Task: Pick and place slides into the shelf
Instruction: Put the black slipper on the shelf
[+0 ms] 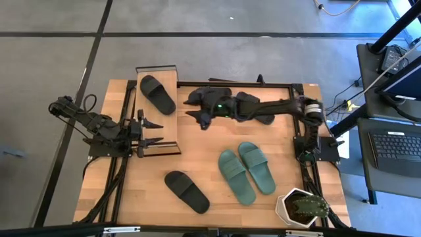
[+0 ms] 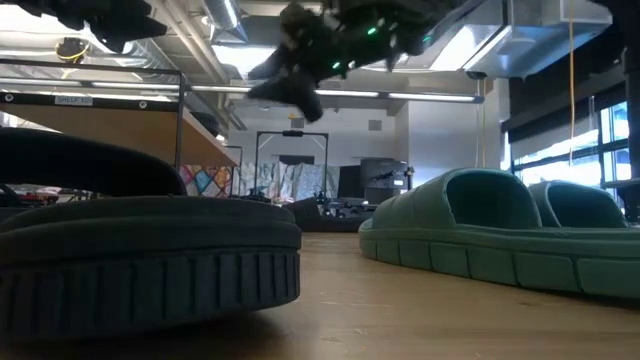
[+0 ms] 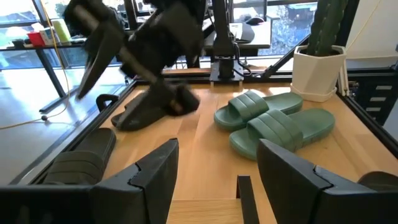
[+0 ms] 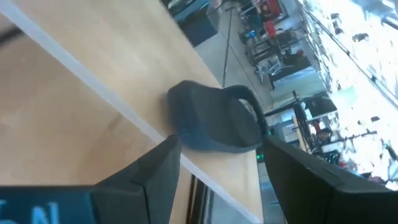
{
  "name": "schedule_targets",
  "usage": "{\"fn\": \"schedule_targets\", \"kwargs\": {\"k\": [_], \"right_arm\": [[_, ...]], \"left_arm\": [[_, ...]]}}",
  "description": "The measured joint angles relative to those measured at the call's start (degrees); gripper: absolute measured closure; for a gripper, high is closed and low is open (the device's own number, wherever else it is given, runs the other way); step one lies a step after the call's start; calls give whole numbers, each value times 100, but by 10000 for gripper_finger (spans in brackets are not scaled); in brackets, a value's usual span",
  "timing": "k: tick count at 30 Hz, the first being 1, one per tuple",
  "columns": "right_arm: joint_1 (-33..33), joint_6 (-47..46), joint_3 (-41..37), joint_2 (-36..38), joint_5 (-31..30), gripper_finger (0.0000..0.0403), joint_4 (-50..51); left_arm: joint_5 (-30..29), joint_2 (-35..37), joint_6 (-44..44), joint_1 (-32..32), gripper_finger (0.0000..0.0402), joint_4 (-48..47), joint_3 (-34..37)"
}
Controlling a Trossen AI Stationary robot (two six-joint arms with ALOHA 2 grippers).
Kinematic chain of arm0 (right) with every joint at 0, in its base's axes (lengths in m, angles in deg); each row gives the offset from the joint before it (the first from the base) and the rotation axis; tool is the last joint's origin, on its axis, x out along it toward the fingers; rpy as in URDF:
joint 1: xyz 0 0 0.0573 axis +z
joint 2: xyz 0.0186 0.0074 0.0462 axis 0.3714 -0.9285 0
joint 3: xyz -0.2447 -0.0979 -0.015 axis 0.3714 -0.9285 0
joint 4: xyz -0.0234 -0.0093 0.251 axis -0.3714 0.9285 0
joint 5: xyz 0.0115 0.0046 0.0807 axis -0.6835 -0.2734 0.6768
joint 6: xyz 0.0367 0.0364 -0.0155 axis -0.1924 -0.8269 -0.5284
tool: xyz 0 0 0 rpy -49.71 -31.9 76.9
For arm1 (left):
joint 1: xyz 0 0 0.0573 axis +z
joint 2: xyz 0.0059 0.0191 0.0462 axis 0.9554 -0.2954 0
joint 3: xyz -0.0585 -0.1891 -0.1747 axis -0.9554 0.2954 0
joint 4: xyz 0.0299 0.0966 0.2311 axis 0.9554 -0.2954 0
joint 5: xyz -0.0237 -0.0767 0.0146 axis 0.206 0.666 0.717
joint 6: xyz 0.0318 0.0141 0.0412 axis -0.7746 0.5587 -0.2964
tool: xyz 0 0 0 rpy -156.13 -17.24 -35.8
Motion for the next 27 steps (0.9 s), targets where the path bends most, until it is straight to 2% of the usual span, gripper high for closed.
{"fn": "schedule_targets", "kwargs": {"k": [5,12,18,27], "right_arm": [[-52,395,658,-677,30,176,182],[-54,417,1240,-1195,52,176,309],[-54,383,1433,-1322,496,176,285],[-69,386,1433,-1329,513,176,357]], "left_arm": [[0,0,2,0,193,-49,0],[0,0,-2,0,193,-113,0],[-2,0,-2,0,193,-134,-2],[-2,0,-4,0,193,-131,-2]]}}
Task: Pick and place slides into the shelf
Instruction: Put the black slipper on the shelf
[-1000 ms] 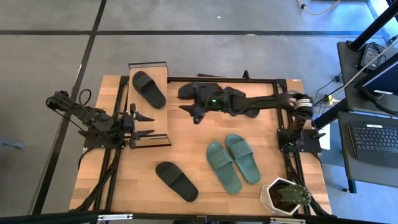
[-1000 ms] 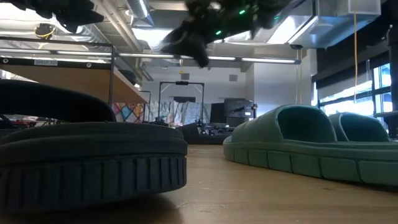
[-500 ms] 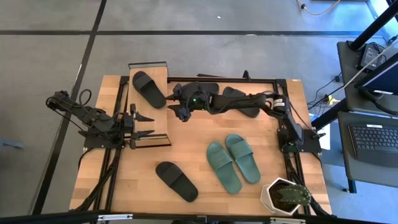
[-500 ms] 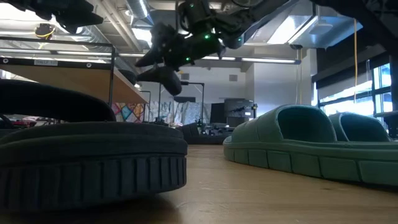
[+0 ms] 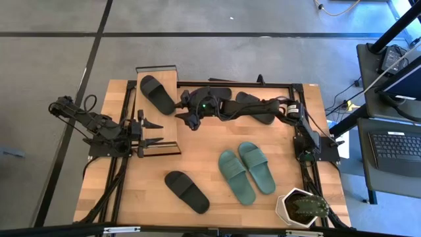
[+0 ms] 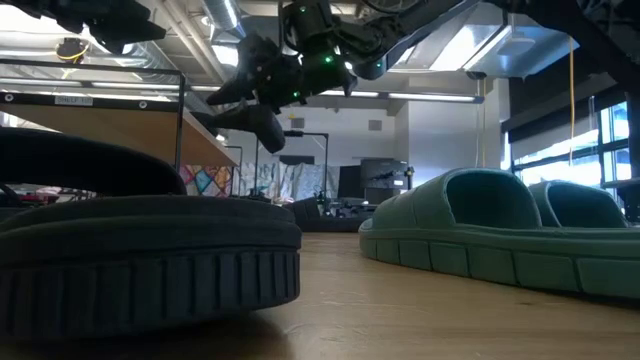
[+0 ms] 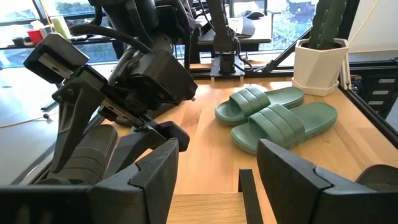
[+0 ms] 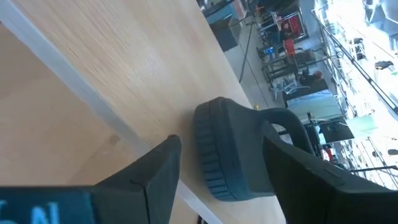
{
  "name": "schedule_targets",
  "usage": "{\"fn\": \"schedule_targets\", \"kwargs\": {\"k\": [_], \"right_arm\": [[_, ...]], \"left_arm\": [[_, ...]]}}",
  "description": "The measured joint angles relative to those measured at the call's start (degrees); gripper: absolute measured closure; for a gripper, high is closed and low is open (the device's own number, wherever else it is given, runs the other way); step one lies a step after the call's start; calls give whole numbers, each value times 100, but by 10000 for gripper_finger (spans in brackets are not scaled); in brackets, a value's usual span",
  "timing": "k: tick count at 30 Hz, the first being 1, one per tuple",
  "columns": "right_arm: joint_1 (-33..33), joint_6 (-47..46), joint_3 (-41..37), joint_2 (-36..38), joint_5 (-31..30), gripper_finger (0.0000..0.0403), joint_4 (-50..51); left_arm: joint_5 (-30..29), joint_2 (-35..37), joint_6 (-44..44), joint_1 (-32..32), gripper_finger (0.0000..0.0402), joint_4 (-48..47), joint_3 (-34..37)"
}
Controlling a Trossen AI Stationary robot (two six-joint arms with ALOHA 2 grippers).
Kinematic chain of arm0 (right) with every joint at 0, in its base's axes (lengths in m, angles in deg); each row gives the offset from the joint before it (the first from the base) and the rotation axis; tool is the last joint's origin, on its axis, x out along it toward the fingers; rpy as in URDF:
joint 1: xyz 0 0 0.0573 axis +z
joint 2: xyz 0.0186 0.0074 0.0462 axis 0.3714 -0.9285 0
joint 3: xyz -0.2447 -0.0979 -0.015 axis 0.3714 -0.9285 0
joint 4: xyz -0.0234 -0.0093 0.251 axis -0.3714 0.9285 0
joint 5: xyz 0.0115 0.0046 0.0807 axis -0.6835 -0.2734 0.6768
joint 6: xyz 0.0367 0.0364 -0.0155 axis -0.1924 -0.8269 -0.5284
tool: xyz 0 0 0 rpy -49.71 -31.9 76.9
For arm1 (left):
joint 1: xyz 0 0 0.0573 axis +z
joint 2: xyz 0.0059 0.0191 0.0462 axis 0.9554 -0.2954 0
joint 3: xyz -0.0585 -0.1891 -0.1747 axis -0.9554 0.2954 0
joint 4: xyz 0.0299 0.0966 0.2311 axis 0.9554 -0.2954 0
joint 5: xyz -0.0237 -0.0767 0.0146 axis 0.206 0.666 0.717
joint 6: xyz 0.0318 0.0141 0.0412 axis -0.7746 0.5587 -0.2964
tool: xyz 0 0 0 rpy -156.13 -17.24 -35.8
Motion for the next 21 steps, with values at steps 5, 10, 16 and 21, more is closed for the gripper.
{"fn": "schedule_targets", "kwargs": {"k": [5,10,16,21], "right_arm": [[-61,5,0,0,204,176,-21],[-125,-22,0,0,304,176,-180],[-180,-72,1,-229,517,176,-433],[-177,-28,-2,-330,451,176,-752]], "left_arm": [[-2,0,-2,0,193,0,0],[-11,0,-3,0,193,2,0],[-163,0,-7,0,193,4,0],[-170,0,-7,0,193,4,0]]}}
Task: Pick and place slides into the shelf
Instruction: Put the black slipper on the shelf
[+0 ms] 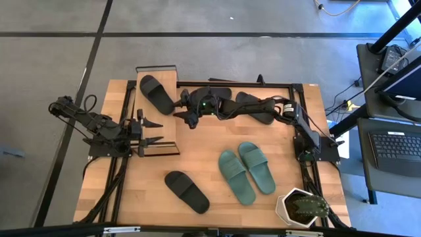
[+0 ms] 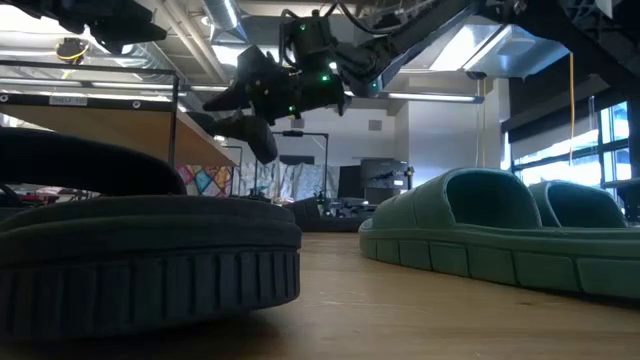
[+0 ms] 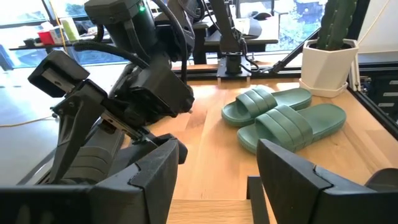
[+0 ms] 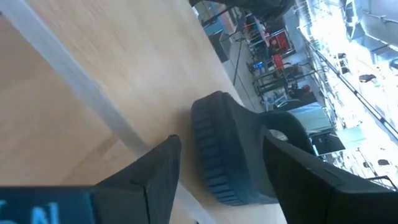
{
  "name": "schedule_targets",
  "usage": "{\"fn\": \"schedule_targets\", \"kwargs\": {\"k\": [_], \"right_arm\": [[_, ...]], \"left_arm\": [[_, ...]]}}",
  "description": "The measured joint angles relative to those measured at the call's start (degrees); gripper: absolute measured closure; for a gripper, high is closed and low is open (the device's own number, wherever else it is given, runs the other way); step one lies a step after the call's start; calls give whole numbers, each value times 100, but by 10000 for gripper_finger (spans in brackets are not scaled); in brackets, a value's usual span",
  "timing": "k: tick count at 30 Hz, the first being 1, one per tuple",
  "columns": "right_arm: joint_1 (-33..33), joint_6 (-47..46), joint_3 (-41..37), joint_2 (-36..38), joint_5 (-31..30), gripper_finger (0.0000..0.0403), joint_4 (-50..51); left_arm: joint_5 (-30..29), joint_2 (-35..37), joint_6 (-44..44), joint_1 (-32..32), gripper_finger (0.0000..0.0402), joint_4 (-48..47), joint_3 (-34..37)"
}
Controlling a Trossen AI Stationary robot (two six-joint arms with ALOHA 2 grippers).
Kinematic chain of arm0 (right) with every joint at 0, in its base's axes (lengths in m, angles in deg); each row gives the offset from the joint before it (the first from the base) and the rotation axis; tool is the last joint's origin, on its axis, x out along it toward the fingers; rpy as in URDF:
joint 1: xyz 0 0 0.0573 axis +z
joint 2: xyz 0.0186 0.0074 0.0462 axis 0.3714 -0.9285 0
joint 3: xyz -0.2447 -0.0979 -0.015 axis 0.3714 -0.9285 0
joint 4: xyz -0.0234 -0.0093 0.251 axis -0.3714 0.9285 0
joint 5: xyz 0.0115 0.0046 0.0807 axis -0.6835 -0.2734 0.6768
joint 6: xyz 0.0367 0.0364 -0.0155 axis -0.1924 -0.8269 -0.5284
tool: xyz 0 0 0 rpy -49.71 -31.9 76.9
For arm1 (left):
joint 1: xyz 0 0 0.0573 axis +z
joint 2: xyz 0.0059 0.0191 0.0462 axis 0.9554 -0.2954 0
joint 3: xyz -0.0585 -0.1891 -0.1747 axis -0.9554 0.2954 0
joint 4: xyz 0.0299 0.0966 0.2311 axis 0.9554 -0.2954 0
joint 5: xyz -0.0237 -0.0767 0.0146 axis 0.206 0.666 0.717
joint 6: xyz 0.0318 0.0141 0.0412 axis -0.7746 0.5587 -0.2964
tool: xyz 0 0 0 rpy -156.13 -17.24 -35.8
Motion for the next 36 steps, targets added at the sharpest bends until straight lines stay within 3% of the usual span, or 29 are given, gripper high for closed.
{"fn": "schedule_targets", "kwargs": {"k": [9,22,36], "right_arm": [[-17,-4,0,0,-1,177,-65],[-70,42,0,0,201,222,-111],[-159,274,0,0,467,224,-30]], "left_arm": [[-2,0,-2,0,193,1,0],[-2,0,-205,0,193,1,0],[-2,1,-210,0,193,1,0]]}}
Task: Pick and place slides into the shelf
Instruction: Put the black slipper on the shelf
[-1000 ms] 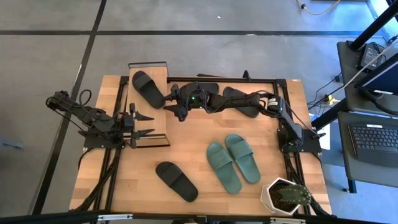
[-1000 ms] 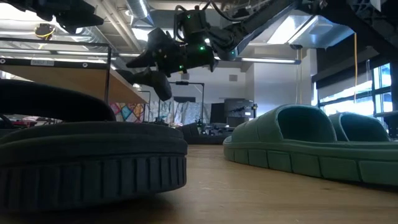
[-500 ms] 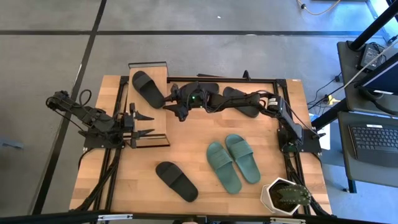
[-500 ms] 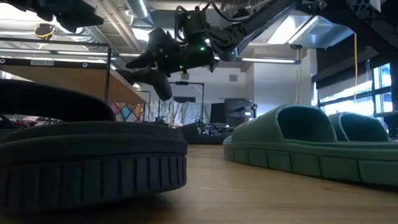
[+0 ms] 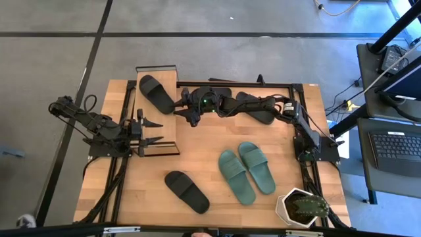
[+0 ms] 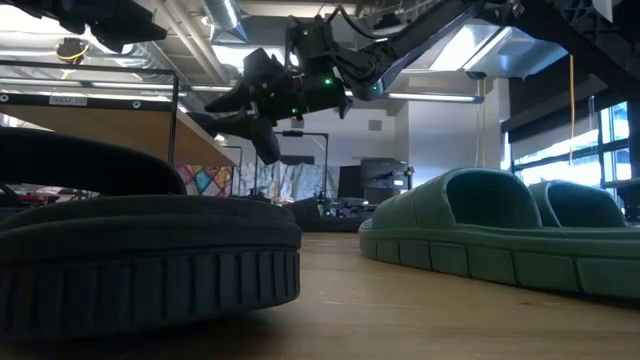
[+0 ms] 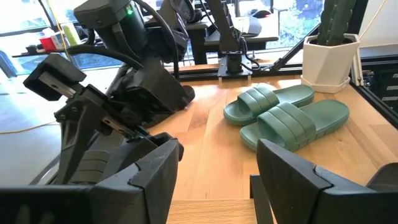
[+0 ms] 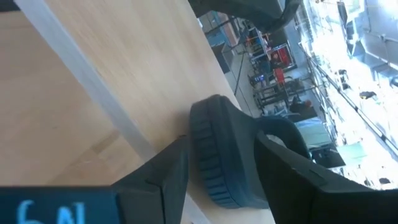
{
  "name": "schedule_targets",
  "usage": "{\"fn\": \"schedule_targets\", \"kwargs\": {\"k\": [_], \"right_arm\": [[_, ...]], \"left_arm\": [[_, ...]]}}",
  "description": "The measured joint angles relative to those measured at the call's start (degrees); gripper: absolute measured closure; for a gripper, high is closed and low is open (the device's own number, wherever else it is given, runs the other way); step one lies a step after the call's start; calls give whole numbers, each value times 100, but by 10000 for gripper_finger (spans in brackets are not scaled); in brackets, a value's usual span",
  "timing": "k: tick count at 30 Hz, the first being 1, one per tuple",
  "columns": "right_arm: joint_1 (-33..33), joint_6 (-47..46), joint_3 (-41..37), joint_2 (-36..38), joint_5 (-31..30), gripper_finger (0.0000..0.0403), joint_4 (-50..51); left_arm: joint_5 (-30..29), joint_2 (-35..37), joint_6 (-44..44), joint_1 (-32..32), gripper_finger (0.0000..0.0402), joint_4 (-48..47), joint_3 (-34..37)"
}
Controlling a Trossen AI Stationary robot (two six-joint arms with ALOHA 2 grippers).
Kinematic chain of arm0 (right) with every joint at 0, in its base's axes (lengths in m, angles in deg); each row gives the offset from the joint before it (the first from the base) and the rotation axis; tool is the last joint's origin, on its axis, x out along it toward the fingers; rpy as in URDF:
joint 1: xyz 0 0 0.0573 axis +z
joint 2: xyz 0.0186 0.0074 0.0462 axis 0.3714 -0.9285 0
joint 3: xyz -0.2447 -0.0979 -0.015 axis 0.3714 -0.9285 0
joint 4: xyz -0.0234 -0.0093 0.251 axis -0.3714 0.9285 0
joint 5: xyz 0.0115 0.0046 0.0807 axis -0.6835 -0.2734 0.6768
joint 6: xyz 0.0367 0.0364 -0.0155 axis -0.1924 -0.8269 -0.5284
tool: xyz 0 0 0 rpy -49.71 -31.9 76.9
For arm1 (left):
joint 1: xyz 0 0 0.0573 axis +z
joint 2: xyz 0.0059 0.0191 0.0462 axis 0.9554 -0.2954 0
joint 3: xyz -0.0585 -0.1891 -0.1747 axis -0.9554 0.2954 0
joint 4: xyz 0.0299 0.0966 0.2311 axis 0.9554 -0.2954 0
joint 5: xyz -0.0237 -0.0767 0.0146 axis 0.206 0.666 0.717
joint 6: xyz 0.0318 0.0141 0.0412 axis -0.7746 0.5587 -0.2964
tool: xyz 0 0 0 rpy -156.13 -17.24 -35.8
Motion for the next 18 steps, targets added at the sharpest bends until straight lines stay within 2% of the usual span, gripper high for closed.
{"fn": "schedule_targets", "kwargs": {"k": [10,18], "right_arm": [[-29,92,0,-15,2,224,-16],[-26,200,239,-403,-34,224,-352]], "left_arm": [[0,-1,-2,0,193,0,0],[0,2,-4,0,193,2,0]]}}
